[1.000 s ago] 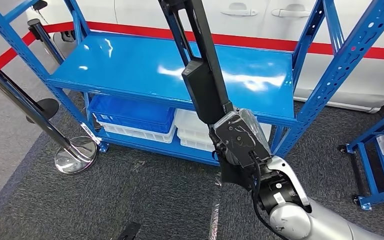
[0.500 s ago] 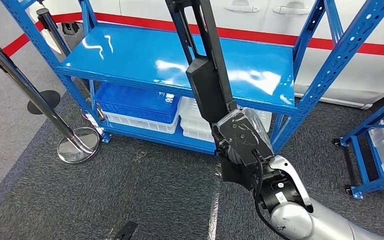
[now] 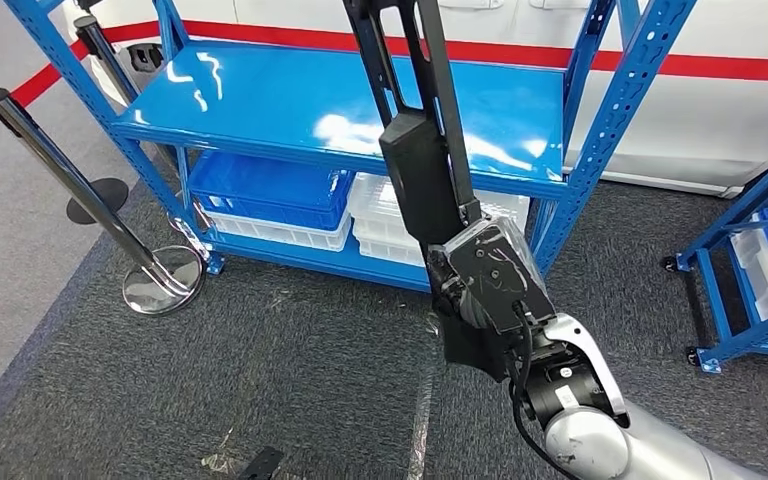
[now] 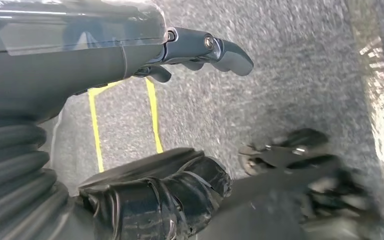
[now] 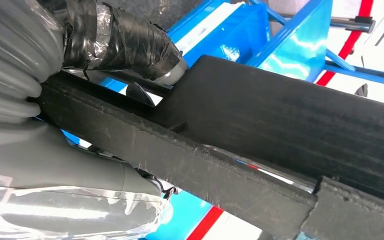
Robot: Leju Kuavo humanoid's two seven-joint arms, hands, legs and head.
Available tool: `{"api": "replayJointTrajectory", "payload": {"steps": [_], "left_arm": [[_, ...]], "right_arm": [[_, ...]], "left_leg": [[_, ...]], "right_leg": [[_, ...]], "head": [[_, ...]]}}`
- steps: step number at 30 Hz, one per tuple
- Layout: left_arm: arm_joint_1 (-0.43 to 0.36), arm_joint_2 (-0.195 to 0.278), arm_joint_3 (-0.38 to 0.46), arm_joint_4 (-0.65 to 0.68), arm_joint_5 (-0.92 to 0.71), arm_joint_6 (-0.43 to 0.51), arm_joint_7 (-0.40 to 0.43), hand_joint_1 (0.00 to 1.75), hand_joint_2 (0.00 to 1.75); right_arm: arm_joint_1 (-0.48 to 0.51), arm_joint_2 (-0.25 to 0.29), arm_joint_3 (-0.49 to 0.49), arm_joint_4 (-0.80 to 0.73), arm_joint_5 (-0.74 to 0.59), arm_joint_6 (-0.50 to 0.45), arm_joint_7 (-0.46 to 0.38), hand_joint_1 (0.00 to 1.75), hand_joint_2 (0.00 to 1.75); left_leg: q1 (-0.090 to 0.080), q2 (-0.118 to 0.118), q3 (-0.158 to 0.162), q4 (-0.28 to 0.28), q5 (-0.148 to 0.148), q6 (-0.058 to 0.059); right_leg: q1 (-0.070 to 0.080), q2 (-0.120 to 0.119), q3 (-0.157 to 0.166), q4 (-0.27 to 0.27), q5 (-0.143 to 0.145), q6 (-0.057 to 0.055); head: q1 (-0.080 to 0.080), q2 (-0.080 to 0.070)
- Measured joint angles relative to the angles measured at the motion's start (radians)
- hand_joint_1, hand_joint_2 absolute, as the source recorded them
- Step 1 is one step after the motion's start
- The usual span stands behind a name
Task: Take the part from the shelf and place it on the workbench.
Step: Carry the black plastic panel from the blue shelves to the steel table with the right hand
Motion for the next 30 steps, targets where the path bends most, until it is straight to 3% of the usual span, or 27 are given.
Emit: {"api": "replayJointTrajectory", "payload": {"steps": [1,3,5,7,9,11,12,13,14,16,17,19,21,23,25,27,28,29,30], "left_arm": [[-0.001,0.002,0.000,0.000,0.002,-0.001,-0.005,0.00,1.75],[-0.003,0.004,0.000,0.000,0.004,0.000,-0.008,0.00,1.75],[-0.004,0.006,-0.001,0.000,0.004,0.002,-0.007,0.00,1.75],[-0.003,0.008,-0.001,0.000,0.004,0.003,-0.007,0.00,1.75],[-0.002,0.009,-0.001,0.000,0.004,0.001,-0.006,0.00,1.75],[-0.002,0.008,-0.001,0.000,0.004,-0.001,-0.005,0.00,1.75],[-0.002,0.007,-0.001,0.000,0.004,-0.003,-0.005,0.00,1.75],[-0.002,0.005,-0.001,0.000,0.004,-0.004,-0.005,0.00,1.75],[-0.001,0.004,-0.001,0.000,0.004,-0.004,-0.005,0.00,1.75],[0.000,0.002,-0.002,0.000,0.004,-0.006,-0.005,0.00,1.75],[-0.001,0.001,-0.002,0.000,0.004,-0.006,-0.005,0.00,1.75],[-0.002,0.001,-0.002,0.000,0.004,-0.007,-0.004,0.00,1.75],[0.000,0.003,-0.002,0.000,0.005,-0.007,-0.004,0.00,1.75],[0.003,0.004,-0.002,0.000,0.005,-0.008,-0.004,0.00,1.75],[0.002,0.003,-0.002,0.000,0.005,-0.010,-0.004,0.00,1.75],[0.001,0.003,-0.002,0.000,0.005,-0.011,-0.004,0.00,1.75],[0.002,0.003,-0.002,0.000,0.005,-0.012,-0.004,0.00,1.75],[0.003,0.003,-0.002,0.000,0.005,-0.012,-0.004,0.00,1.75],[0.003,0.003,-0.002,0.000,0.005,-0.012,-0.004,0.00,1.75]], "right_arm": [[0.001,0.000,-0.002,-0.003,-0.001,-0.005,-0.004,1.54,1.75],[0.006,-0.001,-0.010,-0.012,-0.009,-0.019,-0.020,1.54,1.75],[0.014,-0.002,-0.020,-0.020,-0.021,-0.031,-0.037,1.54,1.75],[0.022,-0.004,-0.027,-0.028,-0.028,-0.035,-0.046,1.54,1.75],[0.026,-0.006,-0.033,-0.033,-0.030,-0.035,-0.048,1.54,1.75],[0.031,-0.007,-0.038,-0.036,-0.030,-0.035,-0.048,1.54,1.75],[0.034,-0.008,-0.040,-0.037,-0.029,-0.036,-0.047,1.54,1.75],[0.037,-0.009,-0.040,-0.037,-0.028,-0.036,-0.047,1.54,1.75],[0.038,-0.010,-0.042,-0.037,-0.027,-0.036,-0.047,1.54,1.75],[0.039,-0.011,-0.045,-0.039,-0.024,-0.036,-0.047,1.54,1.75],[0.039,-0.012,-0.047,-0.041,-0.022,-0.036,-0.047,1.54,1.75],[0.041,-0.014,-0.048,-0.045,-0.018,-0.036,-0.047,1.54,1.75],[0.043,-0.014,-0.048,-0.049,-0.013,-0.036,-0.046,1.54,1.75],[0.042,-0.014,-0.048,-0.052,-0.009,-0.037,-0.046,1.54,1.75],[0.042,-0.014,-0.048,-0.055,-0.007,-0.038,-0.046,1.54,1.75],[0.043,-0.014,-0.048,-0.056,-0.005,-0.039,-0.046,1.54,1.75],[0.044,-0.014,-0.048,-0.056,-0.003,-0.039,-0.046,1.54,1.75],[0.045,-0.014,-0.048,-0.056,-0.002,-0.039,-0.046,1.54,1.75],[0.044,-0.014,-0.048,-0.056,-0.001,-0.038,-0.046,1.54,1.75]], "left_leg": [[-0.004,0.000,0.045,-0.061,0.009,0.016],[-0.015,0.000,0.114,-0.169,-0.001,0.041],[-0.025,0.001,0.133,-0.216,-0.006,0.051],[-0.021,0.002,0.147,-0.256,0.017,0.056],[-0.013,0.003,0.156,-0.287,0.043,0.056],[-0.012,-0.002,0.143,-0.281,0.051,0.055],[-0.010,-0.006,0.133,-0.272,0.051,0.053],[-0.008,-0.012,0.124,-0.261,0.050,0.050],[-0.005,-0.020,0.114,-0.247,0.047,0.046],[0.001,-0.036,0.090,-0.213,0.036,0.033],[0.002,-0.044,0.076,-0.192,0.030,0.026],[0.002,-0.056,0.052,-0.167,0.025,0.013],[0.003,-0.066,0.041,-0.163,0.028,0.004],[0.004,-0.051,0.027,-0.138,0.011,-0.006],[0.007,-0.026,-0.014,-0.050,-0.039,-0.019],[0.012,-0.016,-0.063,0.056,-0.078,-0.027],[0.014,-0.014,-0.073,0.076,-0.076,-0.029],[0.015,-0.011,-0.064,0.060,-0.057,-0.030],[0.015,-0.005,-0.038,0.009,-0.024,-0.028]], "right_leg": [[0.002,-0.001,-0.005,-0.002,0.007,0.001],[-0.002,-0.004,-0.007,-0.009,0.020,0.007],[-0.010,-0.008,-0.005,-0.022,0.034,0.020],[-0.010,-0.008,-0.005,-0.028,0.036,0.031],[-0.008,-0.007,-0.028,0.030,-0.011,0.036],[-0.009,-0.006,-0.072,0.148,-0.078,0.044],[-0.010,-0.006,-0.085,0.191,-0.095,0.049],[-0.012,-0.006,-0.084,0.204,-0.094,0.054],[-0.015,-0.005,-0.067,0.182,-0.076,0.058],[-0.022,0.014,-0.007,0.079,-0.037,0.065],[-0.024,0.027,0.013,0.039,-0.029,0.064],[-0.021,0.040,0.020,0.019,-0.035,0.053],[-0.020,0.024,0.016,0.021,-0.029,0.039],[-0.024,0.008,0.019,0.014,-0.024,0.029],[-0.026,-0.010,0.021,0.009,-0.021,0.023],[-0.026,-0.028,0.021,0.007,-0.020,0.022],[-0.026,-0.037,0.021,0.008,-0.020,0.022],[-0.026,-0.046,0.022,0.008,-0.020,0.022],[-0.026,-0.054,0.023,0.007,-0.021,0.023]], "head": [[0.001,0.000],[0.003,0.000],[0.003,0.000],[0.004,0.000],[0.008,0.000],[0.011,0.000],[0.011,0.000],[0.011,0.000],[0.011,0.000],[0.013,0.000],[0.015,0.000],[0.019,0.000],[0.020,0.000],[0.015,0.000],[0.010,0.000],[0.009,0.000],[0.008,0.000],[0.008,0.000],[0.008,0.000]]}}
